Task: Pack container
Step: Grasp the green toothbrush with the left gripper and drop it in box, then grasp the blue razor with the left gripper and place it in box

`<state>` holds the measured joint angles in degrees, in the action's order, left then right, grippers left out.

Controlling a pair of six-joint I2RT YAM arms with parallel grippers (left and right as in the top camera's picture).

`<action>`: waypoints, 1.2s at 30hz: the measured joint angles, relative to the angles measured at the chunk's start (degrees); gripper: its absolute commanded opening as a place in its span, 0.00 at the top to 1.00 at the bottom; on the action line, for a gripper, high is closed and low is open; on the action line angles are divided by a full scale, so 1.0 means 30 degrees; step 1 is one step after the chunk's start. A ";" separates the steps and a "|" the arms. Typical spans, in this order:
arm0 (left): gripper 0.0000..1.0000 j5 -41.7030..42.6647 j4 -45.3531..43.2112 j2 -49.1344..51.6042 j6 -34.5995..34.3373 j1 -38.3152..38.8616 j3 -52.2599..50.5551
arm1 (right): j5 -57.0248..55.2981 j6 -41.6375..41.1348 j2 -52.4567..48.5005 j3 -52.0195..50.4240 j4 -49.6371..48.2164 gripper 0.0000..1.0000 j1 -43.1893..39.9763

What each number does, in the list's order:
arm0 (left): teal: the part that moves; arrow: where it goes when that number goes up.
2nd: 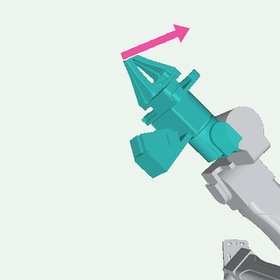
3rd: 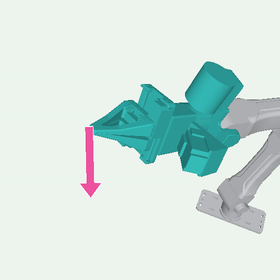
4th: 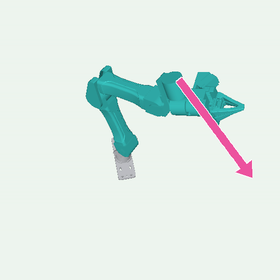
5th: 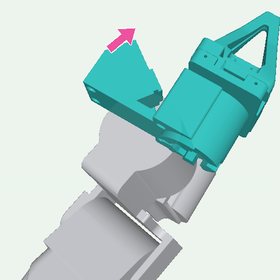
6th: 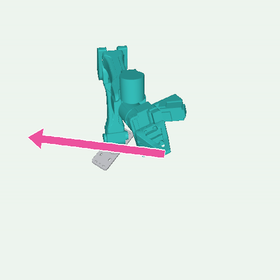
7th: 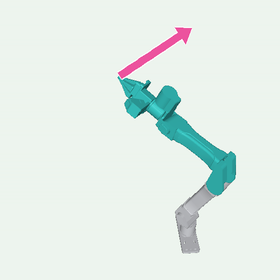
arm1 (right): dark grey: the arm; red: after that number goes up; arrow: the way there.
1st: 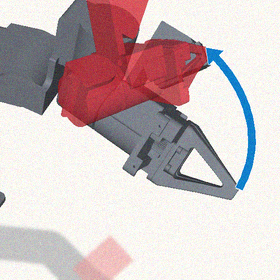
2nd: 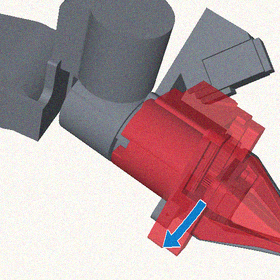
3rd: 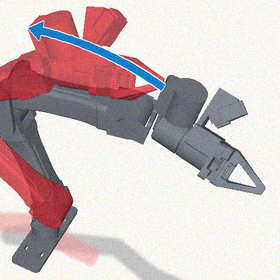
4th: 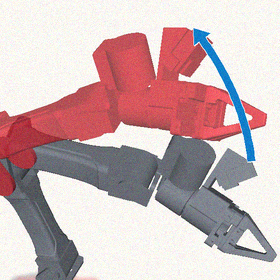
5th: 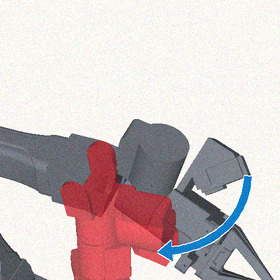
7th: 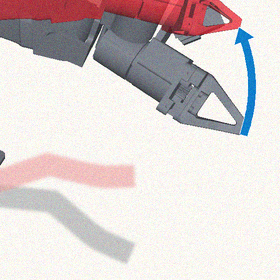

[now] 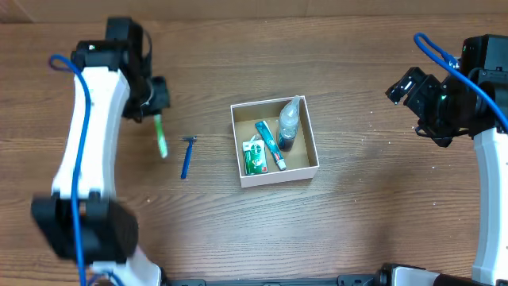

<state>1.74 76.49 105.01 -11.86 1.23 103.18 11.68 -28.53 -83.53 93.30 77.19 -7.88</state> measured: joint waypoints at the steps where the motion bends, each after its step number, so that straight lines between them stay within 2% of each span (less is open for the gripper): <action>1: 0.96 0.0270 -0.0415 -0.1880 -0.0226 0.1712 0.0415 | 0.0000 0.0000 0.0000 0.0000 0.0015 0.00 0.0000; 3: 0.96 0.0481 -0.1566 -0.2834 -0.0954 0.4116 0.0517 | 0.0015 0.0007 0.0000 0.0000 0.0015 0.00 0.0000; 5: 0.96 0.0525 -0.3738 -0.2310 -0.2018 0.6237 -0.0189 | 0.0022 0.0000 0.0000 0.0000 0.0007 0.00 0.0000; 9: 0.92 0.0787 -0.5734 -0.0277 -0.3453 0.8247 -0.2535 | 0.0029 0.0000 0.0000 0.0000 0.0007 0.00 0.0000; 11: 0.84 0.0852 -0.6076 0.0590 -0.3512 0.8772 -0.3140 | 0.0022 0.0007 0.0000 0.0000 0.0000 0.00 0.0000; 12: 0.73 0.0867 -0.6317 0.0780 -0.3490 0.8954 -0.3264 | 0.0029 0.0000 0.0000 0.0000 0.0015 0.00 0.0000; 13: 0.67 0.0925 -0.6375 0.0860 -0.3351 0.9063 -0.3271 | 0.0029 0.0000 0.0000 0.0000 0.0022 0.00 0.0000; 14: 0.52 0.0933 -0.6084 0.0831 -0.3315 0.9041 -0.3155 | 0.0022 0.0007 0.0000 0.0000 0.0007 0.00 0.0000; 15: 0.44 0.0903 -0.5049 0.0663 -0.2929 0.8619 -0.2798 | 0.0022 -0.0007 0.0000 0.0000 0.0007 0.00 0.0000; 18: 0.36 -0.0838 -0.2149 -0.0131 -0.2412 0.6863 -0.2382 | 0.0022 0.0000 0.0000 0.0000 0.0000 0.00 0.0000; 20: 0.35 -0.1836 -0.1727 -0.0510 -0.1967 0.5260 -0.2353 | 0.0022 0.0000 0.0000 0.0000 0.0015 0.00 0.0000; 24: 0.36 -0.2514 -0.2667 -0.0415 0.0430 0.2193 -0.4007 | 0.0029 0.0000 0.0000 0.0000 0.0000 0.00 0.0000; 26: 0.39 -0.2280 -0.4408 0.0452 0.1938 0.1953 -0.6003 | 0.0029 0.0007 0.0000 0.0000 0.0022 0.00 0.0000; 29: 0.48 -0.2011 -0.5719 0.2412 0.2776 0.2004 -0.7788 | 0.0029 0.0000 0.0000 0.0000 0.0007 0.00 0.0000; 31: 0.62 -0.1923 -0.6229 0.3585 0.3104 0.2004 -0.8029 | 0.0029 -0.0007 0.0000 0.0000 0.0015 0.00 0.0000; 33: 0.70 -0.1749 -0.6433 0.4138 0.3257 0.2004 -0.8029 | 0.0029 0.0000 0.0000 0.0000 0.0007 0.00 0.0000; 35: 0.90 -0.1574 -0.6484 0.4218 0.3381 0.2004 -0.7970 | 0.0029 0.0000 0.0000 0.0000 0.0000 0.00 0.0000; 36: 0.94 -0.1508 -0.6506 0.4226 0.3497 0.2055 -0.7970 | 0.0022 0.0000 0.0000 0.0000 0.0007 0.00 0.0000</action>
<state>-2.79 56.97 117.69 -1.37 7.40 79.26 11.75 -28.53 -83.53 93.30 77.21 -7.88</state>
